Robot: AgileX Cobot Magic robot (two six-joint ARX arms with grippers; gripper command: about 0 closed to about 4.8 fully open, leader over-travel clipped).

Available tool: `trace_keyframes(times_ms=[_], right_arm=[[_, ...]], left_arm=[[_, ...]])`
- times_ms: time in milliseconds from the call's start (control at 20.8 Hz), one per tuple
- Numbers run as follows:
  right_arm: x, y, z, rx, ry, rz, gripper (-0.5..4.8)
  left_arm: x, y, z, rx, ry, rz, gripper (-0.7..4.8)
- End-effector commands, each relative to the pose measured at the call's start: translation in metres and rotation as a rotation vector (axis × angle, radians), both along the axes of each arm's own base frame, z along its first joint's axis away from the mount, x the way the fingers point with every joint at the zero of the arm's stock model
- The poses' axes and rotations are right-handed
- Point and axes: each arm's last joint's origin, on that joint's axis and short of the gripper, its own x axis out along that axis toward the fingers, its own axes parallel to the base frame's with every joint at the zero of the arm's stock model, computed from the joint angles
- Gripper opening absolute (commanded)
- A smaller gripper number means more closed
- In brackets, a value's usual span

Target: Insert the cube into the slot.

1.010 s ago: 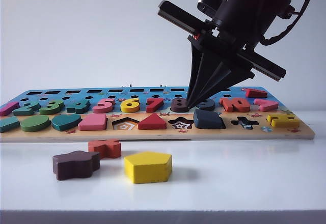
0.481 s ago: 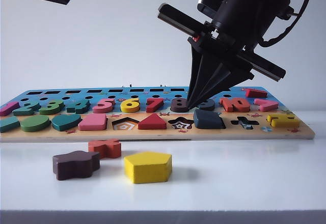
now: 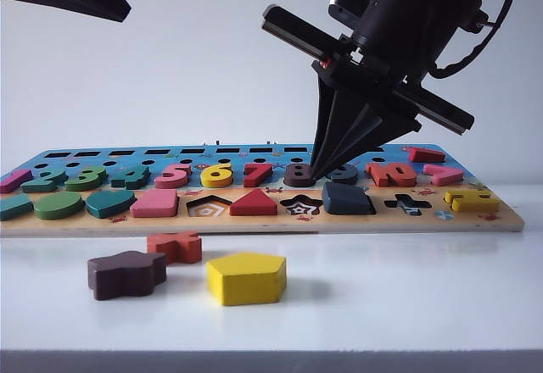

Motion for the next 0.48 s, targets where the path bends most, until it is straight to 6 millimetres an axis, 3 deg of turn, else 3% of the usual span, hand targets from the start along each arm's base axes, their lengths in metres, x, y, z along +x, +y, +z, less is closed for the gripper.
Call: trace_keyframes(times_ms=[48, 481], right_arm=[[0.0008, 0.0010, 0.0017, 0.004, -0.017, -0.006, -0.08], [0.0018, 0.0018, -0.0015, -0.006, -0.007, -0.007, -0.08]], left_arm=[[0.0023, -0.0020, 0.0032, -0.025, -0.026, -0.005, 0.17], [0.0049, -0.0038, 0.0028, -0.028, -0.031, -0.005, 0.17]])
